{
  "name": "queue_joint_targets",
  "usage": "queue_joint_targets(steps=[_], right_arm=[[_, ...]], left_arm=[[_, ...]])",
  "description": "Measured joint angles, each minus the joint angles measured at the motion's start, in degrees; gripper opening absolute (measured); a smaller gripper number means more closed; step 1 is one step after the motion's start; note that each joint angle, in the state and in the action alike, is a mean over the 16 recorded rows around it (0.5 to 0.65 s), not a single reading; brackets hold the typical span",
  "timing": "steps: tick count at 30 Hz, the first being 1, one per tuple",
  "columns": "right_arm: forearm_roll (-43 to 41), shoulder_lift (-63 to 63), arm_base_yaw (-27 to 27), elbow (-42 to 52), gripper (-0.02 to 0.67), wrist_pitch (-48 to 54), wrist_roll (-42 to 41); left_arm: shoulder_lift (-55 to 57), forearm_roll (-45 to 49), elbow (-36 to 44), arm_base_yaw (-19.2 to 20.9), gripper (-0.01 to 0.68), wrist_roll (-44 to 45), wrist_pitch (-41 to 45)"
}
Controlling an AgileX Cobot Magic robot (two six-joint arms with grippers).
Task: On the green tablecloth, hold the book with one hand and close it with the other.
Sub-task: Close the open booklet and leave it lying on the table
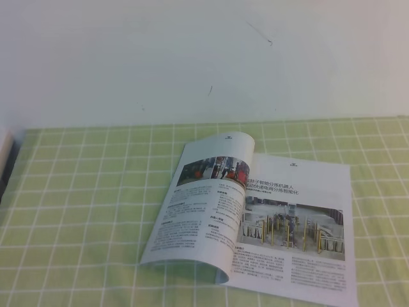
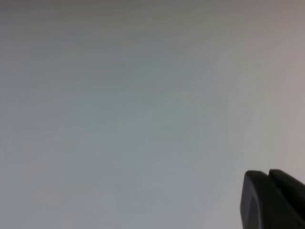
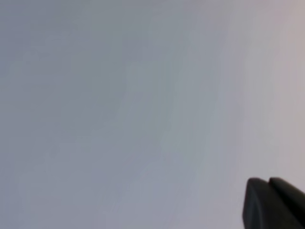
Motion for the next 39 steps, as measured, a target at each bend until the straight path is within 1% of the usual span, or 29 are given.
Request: queue_joint_targets(steps=[2, 5, 11, 15, 17, 19, 24, 30, 34, 39], right_arm=[[0.0, 0.5, 0.0, -2.7, -0.004, 4.2, -0.2], [0.0, 2.4, 0.0, -8.0, -0.004, 12.4, -0.5], [0.7, 10.9, 0.0, -21.3, -0.004, 33.4, -2.2], [3.6, 20.3, 0.0, -29.2, -0.004, 46.4, -6.9], [6.3, 26.0, 0.0, -32.2, -0.004, 51.7, -10.6], [9.9, 31.9, 0.0, -34.6, -0.004, 56.2, -15.4], [22.3, 47.0, 0.1, -38.1, -0.004, 63.7, -30.6], [37.2, 63.5, 1.7, -39.1, -0.004, 66.0, -47.9], [43.6, 72.7, 4.3, -39.2, -0.004, 64.5, -54.9], [47.0, 82.8, 9.1, -39.3, -0.004, 60.9, -58.8]], left_arm=[[0.0, 0.2, -0.5, 0.0, -0.003, -1.1, 3.0], [0.1, 1.0, -2.2, 0.0, -0.003, -3.3, 10.9], [1.7, 3.1, -7.3, 0.0, -0.003, -8.4, 33.4], [3.6, 3.8, -10.9, 0.0, -0.003, -11.3, 49.1], [4.7, 3.7, -12.4, 0.0, -0.003, -12.3, 54.7], [5.7, 3.2, -13.5, 0.0, -0.003, -12.8, 58.5], [7.5, 0.3, -14.5, 0.0, -0.003, -13.8, 62.5], [8.0, -3.3, -14.6, 0.0, -0.003, -15.0, 61.8], [8.1, -4.8, -14.6, 0.0, -0.003, -15.4, 60.2], [9.0, -5.6, -15.5, 0.0, -0.003, -14.7, 59.9]])
